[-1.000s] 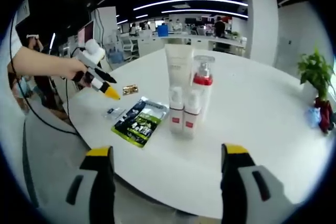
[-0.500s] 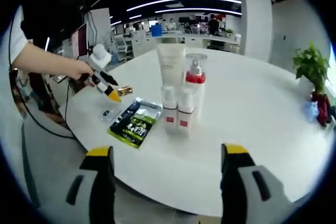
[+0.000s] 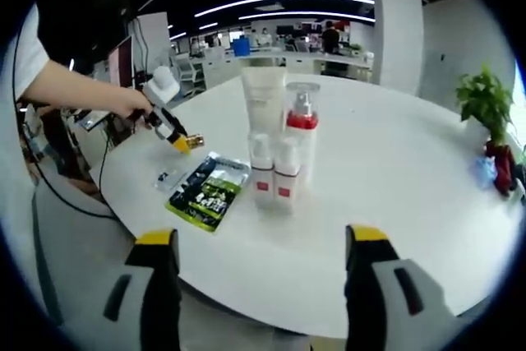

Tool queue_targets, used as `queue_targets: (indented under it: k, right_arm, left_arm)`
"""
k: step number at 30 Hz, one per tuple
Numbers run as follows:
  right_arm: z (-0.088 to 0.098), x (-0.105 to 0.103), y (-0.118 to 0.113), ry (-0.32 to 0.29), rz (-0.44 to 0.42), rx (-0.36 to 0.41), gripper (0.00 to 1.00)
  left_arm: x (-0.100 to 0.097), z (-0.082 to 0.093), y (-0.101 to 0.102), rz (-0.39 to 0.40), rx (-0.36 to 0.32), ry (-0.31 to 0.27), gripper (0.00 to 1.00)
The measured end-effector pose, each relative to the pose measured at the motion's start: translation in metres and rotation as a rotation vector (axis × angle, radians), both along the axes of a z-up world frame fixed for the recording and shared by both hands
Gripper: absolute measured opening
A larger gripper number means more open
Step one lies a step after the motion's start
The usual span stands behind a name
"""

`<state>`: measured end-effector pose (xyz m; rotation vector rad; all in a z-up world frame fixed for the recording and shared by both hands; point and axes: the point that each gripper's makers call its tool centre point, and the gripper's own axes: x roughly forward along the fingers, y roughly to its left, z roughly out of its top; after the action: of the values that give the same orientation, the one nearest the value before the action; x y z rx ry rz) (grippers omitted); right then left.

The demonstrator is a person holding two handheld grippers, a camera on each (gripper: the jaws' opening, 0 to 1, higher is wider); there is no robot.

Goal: Arrange the skincare products in the storage area until every visible bottle or jar stands upright without overlapping.

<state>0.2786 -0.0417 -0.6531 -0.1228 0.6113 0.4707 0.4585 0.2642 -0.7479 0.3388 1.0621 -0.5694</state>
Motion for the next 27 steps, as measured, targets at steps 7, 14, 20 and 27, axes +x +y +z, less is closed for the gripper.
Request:
queue_targets:
  k: [7,14,20,27]
  right_arm:
    - [0.0,0.0,0.0,-0.002,-0.001,-0.002,0.83]
    - [0.001,0.0,-0.001,-0.008,-0.002,0.001,0.83]
    - [0.002,0.001,0.0,-0.014,-0.002,0.007,0.83]
    - [0.004,0.0,0.001,-0.018,0.006,0.012,0.83]
  left_arm:
    - [0.0,0.004,-0.003,0.038,-0.006,-0.001,0.36]
    - [0.0,0.004,0.003,0.07,0.032,0.017,0.35]
    - [-0.006,0.008,0.004,0.171,0.01,0.046,0.35]
    - [-0.017,0.01,0.0,0.272,-0.023,0.066,0.36]
